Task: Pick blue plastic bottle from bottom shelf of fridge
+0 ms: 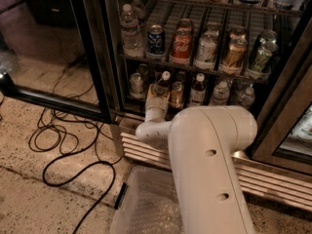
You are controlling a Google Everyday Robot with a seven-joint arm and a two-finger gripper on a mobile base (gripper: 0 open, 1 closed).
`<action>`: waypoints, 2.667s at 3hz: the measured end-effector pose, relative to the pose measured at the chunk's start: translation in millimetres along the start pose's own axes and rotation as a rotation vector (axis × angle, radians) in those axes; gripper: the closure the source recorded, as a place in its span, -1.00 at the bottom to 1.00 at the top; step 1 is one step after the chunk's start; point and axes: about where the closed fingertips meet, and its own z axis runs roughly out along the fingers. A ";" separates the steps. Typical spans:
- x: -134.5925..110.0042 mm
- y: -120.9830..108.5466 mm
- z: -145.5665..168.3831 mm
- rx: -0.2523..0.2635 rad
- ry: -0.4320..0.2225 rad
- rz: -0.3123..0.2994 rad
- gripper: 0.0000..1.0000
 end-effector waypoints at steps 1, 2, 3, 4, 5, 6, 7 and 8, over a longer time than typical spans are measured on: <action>-4.6 0.9 -2.6 0.000 0.001 0.024 1.00; -11.3 1.9 -5.9 0.001 0.000 0.050 1.00; -19.0 3.1 -9.2 0.002 -0.005 0.072 1.00; -47.3 7.7 -26.1 0.006 -0.004 0.186 1.00; -49.1 12.3 -26.5 -0.001 -0.004 0.193 1.00; -54.6 4.9 -32.1 0.021 0.000 0.208 1.00; -54.8 -4.4 -57.5 0.086 0.042 0.246 1.00; -51.8 -18.1 -100.4 0.192 0.114 0.309 1.00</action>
Offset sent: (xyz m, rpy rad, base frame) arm -0.0620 -0.0031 0.0957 0.3637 -0.0572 0.0109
